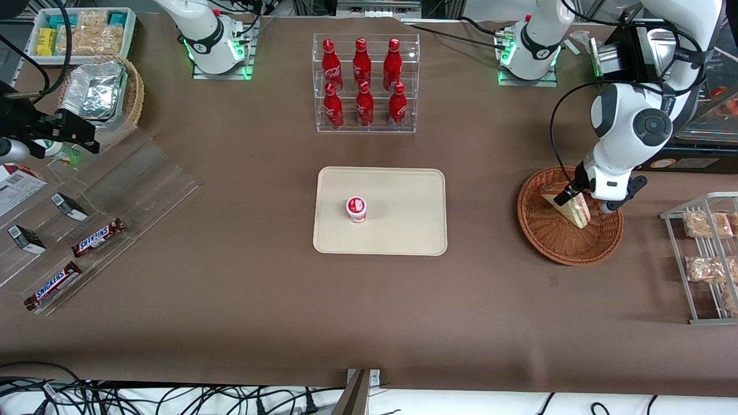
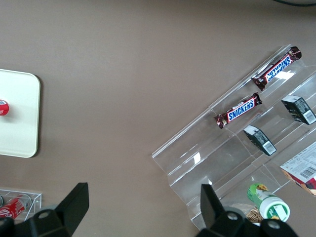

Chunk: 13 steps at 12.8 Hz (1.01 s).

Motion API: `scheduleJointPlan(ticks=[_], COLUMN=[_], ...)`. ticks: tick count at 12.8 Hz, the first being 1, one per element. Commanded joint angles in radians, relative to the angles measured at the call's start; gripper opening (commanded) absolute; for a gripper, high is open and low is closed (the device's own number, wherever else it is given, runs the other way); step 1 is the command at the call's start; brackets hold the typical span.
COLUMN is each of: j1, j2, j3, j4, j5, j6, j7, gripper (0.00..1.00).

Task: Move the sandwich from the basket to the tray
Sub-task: 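Lower the open left gripper around the sandwich and close it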

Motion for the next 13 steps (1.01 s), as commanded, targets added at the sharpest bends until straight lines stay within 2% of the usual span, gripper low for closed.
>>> scheduleJointPlan(ticks=[1,2,5,6,9,13], j1=[-0.006,-0.006,-0.006,-0.006,-0.006,-0.012], j2=[0.001,0.002,0.002,0.002,0.001,-0.006], j3=[0.001,0.001,0.001,0.001,0.001,0.0], j4=[-0.022,-0.022,-0.022,-0.022,-0.019,-0.011], j5=[0.023,0.023,0.024,0.024,0.024,0.024], j6=[0.031,0.034,0.04,0.04,0.036,0.026], j7=[-0.038,-0.055,-0.067,-0.067,-0.066,-0.059], gripper=[1.0,0.99,0.62,0.56,0.51,0.37])
